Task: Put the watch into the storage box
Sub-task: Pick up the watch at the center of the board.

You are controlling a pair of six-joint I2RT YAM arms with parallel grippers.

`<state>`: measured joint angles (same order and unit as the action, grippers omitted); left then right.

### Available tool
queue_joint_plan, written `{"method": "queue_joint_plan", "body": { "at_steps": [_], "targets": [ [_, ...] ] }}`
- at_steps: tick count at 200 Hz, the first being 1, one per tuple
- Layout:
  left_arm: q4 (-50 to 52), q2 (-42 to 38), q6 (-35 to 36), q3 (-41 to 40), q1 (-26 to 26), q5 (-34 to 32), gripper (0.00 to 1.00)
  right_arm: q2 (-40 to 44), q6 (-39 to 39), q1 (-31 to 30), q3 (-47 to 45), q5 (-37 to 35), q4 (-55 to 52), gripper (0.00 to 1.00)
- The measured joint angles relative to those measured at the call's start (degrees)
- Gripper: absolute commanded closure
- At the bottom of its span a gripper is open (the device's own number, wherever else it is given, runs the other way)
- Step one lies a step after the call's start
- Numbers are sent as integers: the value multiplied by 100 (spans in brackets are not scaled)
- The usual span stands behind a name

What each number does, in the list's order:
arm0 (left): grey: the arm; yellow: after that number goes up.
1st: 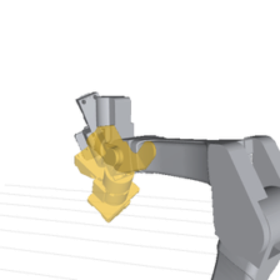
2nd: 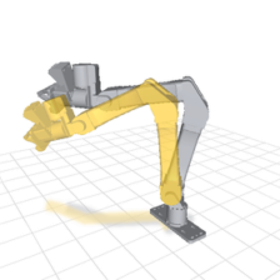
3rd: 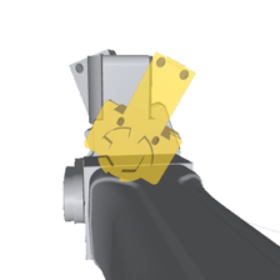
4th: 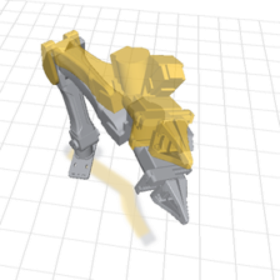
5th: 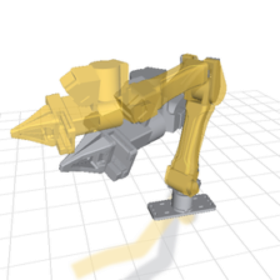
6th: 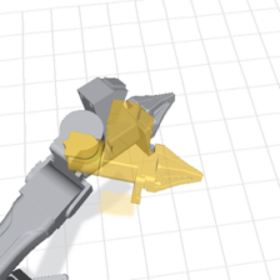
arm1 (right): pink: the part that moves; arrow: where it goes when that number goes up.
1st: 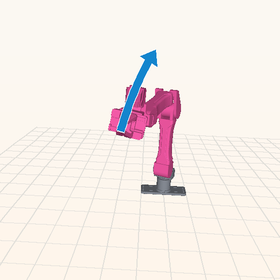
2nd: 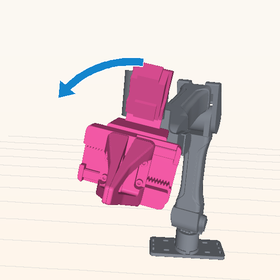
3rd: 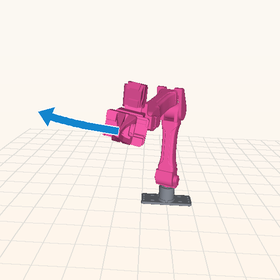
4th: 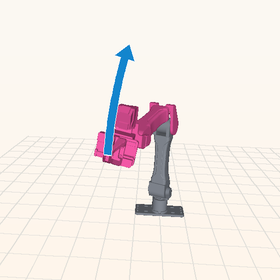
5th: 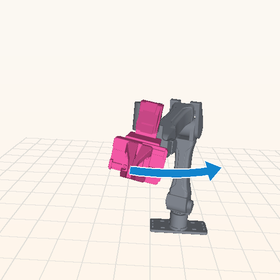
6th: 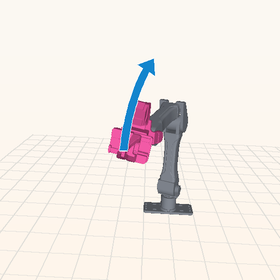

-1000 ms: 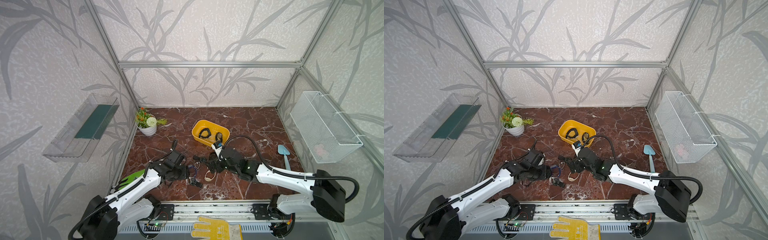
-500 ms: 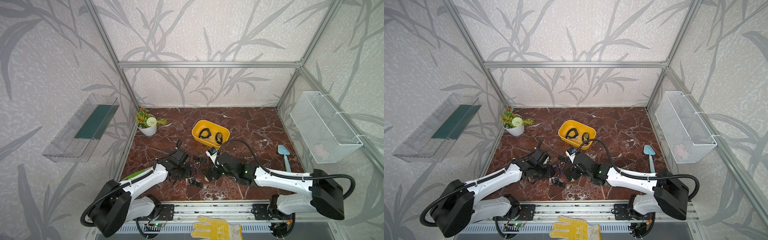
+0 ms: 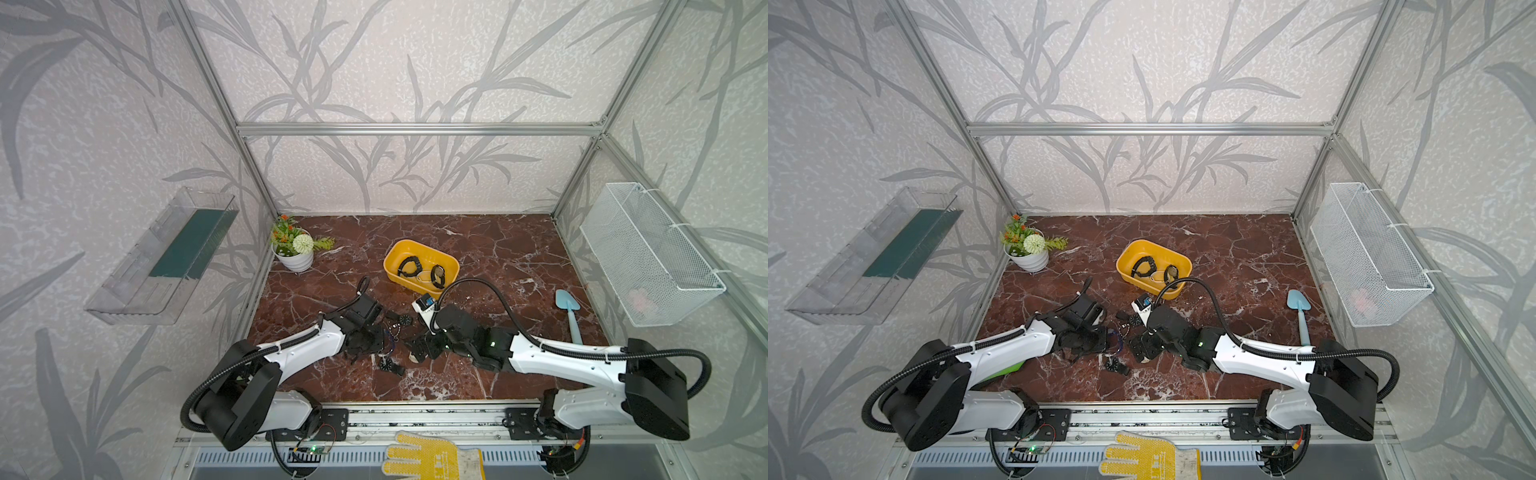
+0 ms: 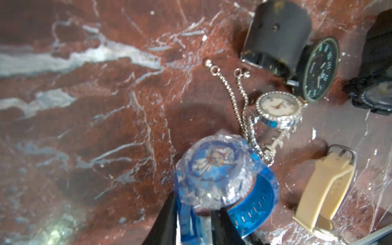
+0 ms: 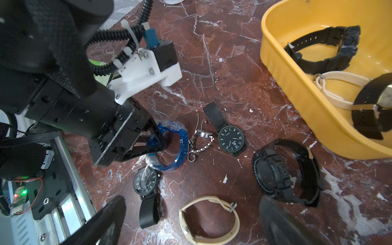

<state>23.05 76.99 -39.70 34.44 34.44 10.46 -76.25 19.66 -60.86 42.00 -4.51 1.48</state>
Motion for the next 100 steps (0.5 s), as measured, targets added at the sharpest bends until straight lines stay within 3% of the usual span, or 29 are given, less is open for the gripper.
{"method": "queue_joint_plan", "body": {
  "at_steps": [51,63,100],
  "targets": [
    [85,129,11,111,0,-109,87,0,0,0,-2,-57,2,2],
    [107,144,15,142,0,-129,100,0,0,0,-2,-59,2,2],
    [175,221,46,236,2,-208,100,0,0,0,-2,-59,2,2]
  ]
}}
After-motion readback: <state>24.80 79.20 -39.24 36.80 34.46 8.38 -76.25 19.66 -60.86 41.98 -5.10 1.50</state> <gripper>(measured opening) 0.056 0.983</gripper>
